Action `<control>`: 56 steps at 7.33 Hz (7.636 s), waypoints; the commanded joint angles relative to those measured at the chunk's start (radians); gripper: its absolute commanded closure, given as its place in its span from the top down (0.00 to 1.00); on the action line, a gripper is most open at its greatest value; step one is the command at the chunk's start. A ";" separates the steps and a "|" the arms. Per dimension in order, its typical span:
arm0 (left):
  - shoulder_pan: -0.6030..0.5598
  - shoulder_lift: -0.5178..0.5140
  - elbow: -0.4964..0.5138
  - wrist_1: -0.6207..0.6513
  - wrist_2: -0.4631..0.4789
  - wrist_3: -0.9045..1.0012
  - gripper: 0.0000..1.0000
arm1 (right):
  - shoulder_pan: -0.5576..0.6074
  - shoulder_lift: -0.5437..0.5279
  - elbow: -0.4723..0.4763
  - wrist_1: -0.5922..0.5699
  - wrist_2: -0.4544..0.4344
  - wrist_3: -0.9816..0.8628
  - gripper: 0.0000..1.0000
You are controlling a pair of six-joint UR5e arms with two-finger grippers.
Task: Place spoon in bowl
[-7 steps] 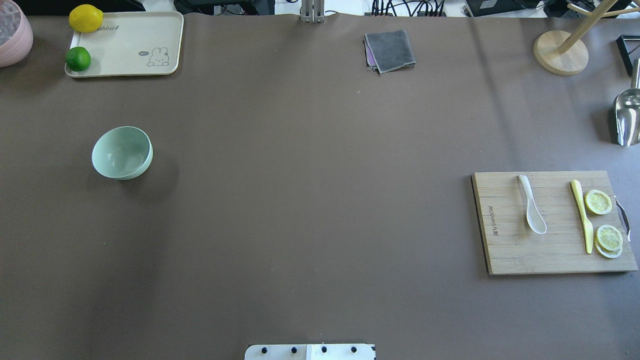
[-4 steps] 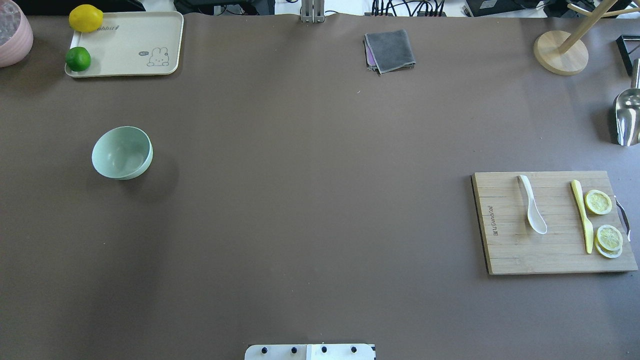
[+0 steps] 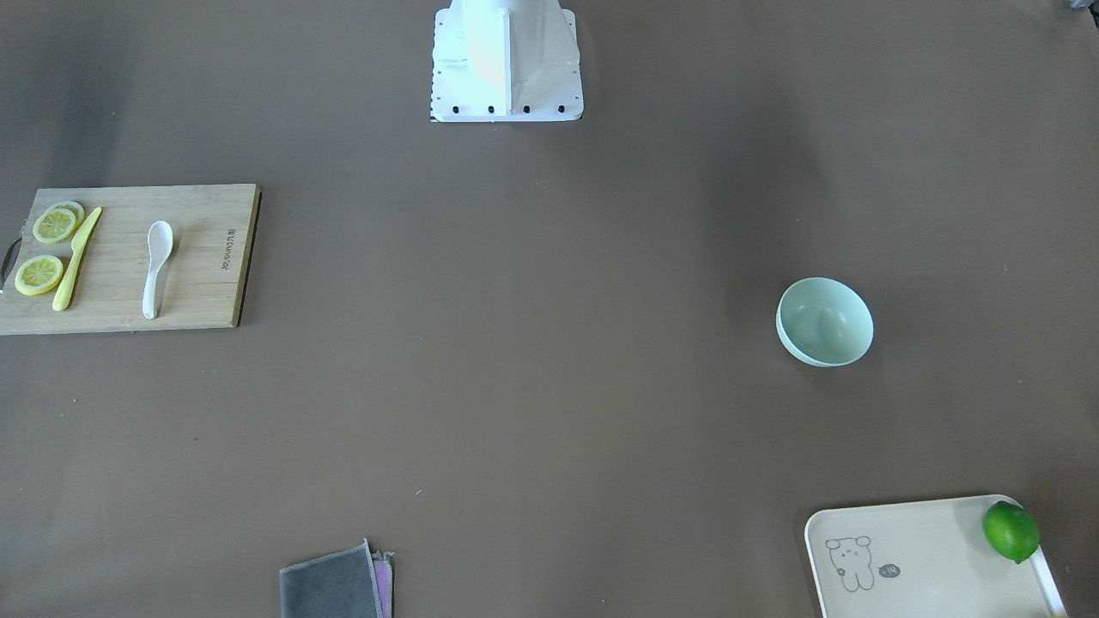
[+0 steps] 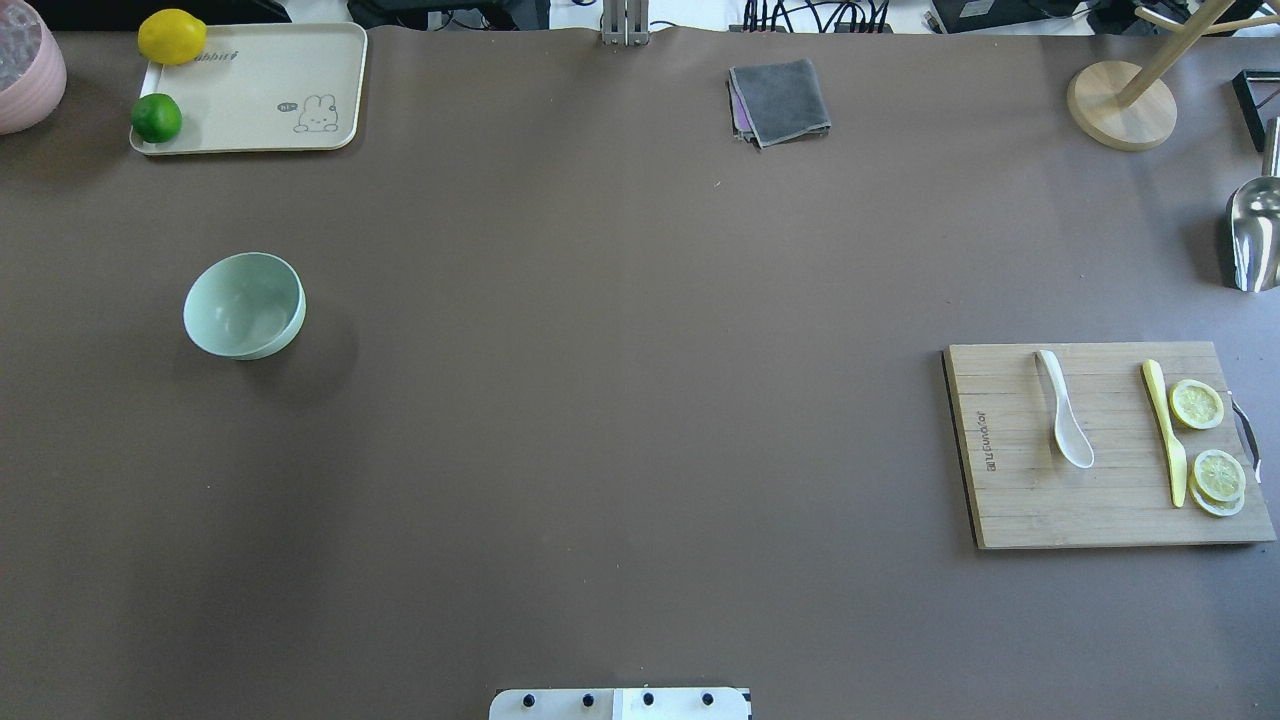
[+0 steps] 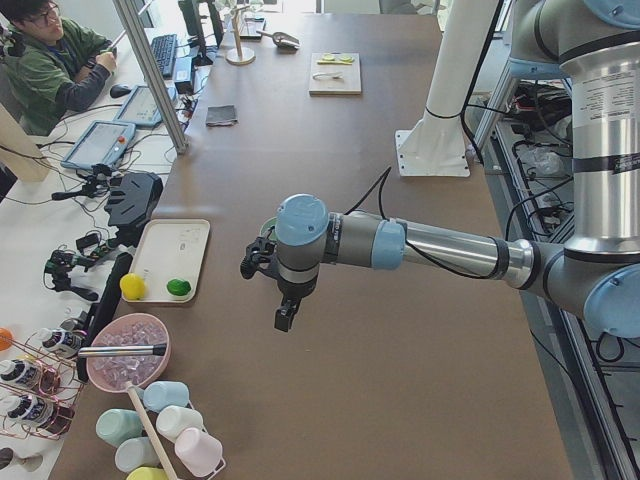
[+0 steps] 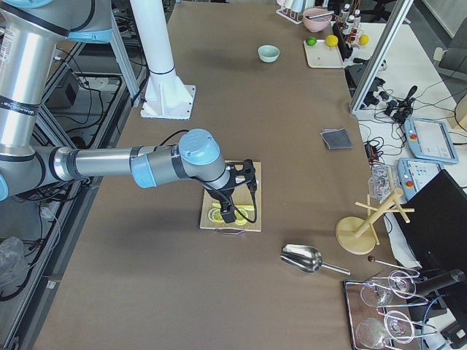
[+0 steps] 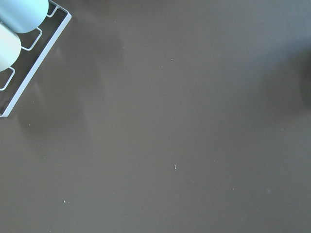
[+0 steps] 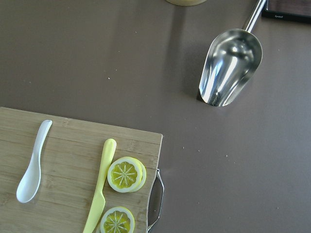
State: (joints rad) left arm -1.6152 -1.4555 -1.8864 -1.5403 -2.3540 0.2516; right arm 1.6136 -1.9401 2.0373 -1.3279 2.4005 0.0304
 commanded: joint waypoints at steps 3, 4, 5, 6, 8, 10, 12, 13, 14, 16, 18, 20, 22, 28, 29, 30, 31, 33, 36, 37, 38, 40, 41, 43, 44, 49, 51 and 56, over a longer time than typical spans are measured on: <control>0.006 -0.140 0.142 -0.355 -0.002 0.000 0.98 | 0.014 0.071 -0.006 0.053 0.048 0.101 1.00; 0.014 -0.138 0.162 -0.398 -0.002 0.001 0.98 | 0.012 0.079 -0.009 0.059 0.051 0.111 1.00; 0.053 -0.132 0.208 -0.450 0.002 0.002 0.98 | 0.009 0.078 -0.019 0.059 0.051 0.106 1.00; 0.096 -0.132 0.270 -0.518 -0.001 -0.041 0.98 | -0.039 0.089 -0.041 0.059 0.043 0.111 1.00; 0.296 -0.153 0.286 -0.623 0.001 -0.375 0.98 | -0.133 0.141 -0.063 0.062 0.035 0.275 1.00; 0.479 -0.158 0.296 -0.853 0.036 -0.835 0.98 | -0.298 0.181 -0.063 0.100 -0.093 0.559 0.99; 0.598 -0.202 0.317 -0.899 0.152 -1.003 0.98 | -0.351 0.179 -0.065 0.157 -0.136 0.620 1.00; 0.610 -0.250 0.375 -0.900 0.160 -1.012 0.97 | -0.354 0.176 -0.065 0.157 -0.136 0.620 1.00; 0.617 -0.278 0.416 -0.902 0.195 -1.005 0.96 | -0.356 0.176 -0.065 0.157 -0.136 0.620 1.00; 0.687 -0.279 0.429 -0.900 0.274 -1.005 0.66 | -0.357 0.176 -0.065 0.157 -0.136 0.620 1.00; 0.709 -0.278 0.440 -0.899 0.303 -1.003 0.62 | -0.356 0.176 -0.065 0.159 -0.136 0.618 1.00; 0.713 -0.301 0.429 -0.893 0.303 -1.019 0.00 | -0.356 0.176 -0.065 0.159 -0.136 0.618 1.00; 0.713 -0.366 0.418 -0.876 0.289 -1.041 0.00 | -0.356 0.176 -0.063 0.159 -0.136 0.618 1.00; 0.964 -0.652 0.377 -0.702 0.475 -1.393 0.00 | -0.356 0.179 -0.063 0.159 -0.136 0.617 1.00; 1.024 -0.683 0.382 -0.681 0.542 -1.413 0.00 | -0.356 0.179 -0.063 0.159 -0.136 0.612 1.00; 1.070 -0.690 0.388 -0.679 0.603 -1.414 0.00 | -0.356 0.179 -0.063 0.159 -0.136 0.609 1.00; 1.093 -0.695 0.385 -0.681 0.628 -1.417 0.00 | -0.356 0.181 -0.063 0.159 -0.135 0.609 1.00; 1.114 -0.717 0.389 -0.681 0.657 -1.439 0.98 | -0.356 0.181 -0.060 0.159 -0.135 0.609 1.00; 0.940 -0.666 0.243 -0.529 0.437 -1.375 0.99 | -0.359 0.182 -0.052 0.159 -0.133 0.623 1.00; 0.846 -0.592 0.130 -0.426 0.326 -1.259 0.99 | -0.374 0.182 -0.048 0.159 -0.132 0.650 1.00; 0.781 -0.462 0.056 -0.417 0.276 -1.117 0.99 | -0.414 0.182 -0.026 0.159 -0.138 0.730 1.00; 0.558 -0.277 0.058 -0.425 0.089 -0.751 0.99 | -0.515 0.185 -0.008 0.161 -0.229 0.805 1.00; 0.454 -0.220 0.106 -0.423 0.028 -0.551 0.99 | -0.579 0.197 -0.012 0.183 -0.309 0.828 1.00; 0.417 -0.209 0.153 -0.428 0.016 -0.477 0.99 | -0.691 0.198 -0.048 0.200 -0.430 0.861 1.00; 0.417 -0.207 0.153 -0.429 0.016 -0.477 0.99 | -0.760 0.204 -0.063 0.206 -0.508 0.912 1.00; 0.419 -0.209 0.153 -0.429 0.018 -0.486 0.99 | -0.825 0.214 -0.263 0.535 -0.531 1.006 0.78; 0.420 -0.210 0.153 -0.429 0.018 -0.488 0.99 | -0.862 0.214 -0.264 0.535 -0.578 1.049 0.64; 0.420 -0.210 0.156 -0.429 0.018 -0.489 0.99 | -0.877 0.214 -0.263 0.530 -0.601 1.053 0.00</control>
State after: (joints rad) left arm -1.1950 -1.6659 -1.7316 -1.9696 -2.3362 -0.2377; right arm 0.7376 -1.7257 1.7741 -0.7965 1.8047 1.0816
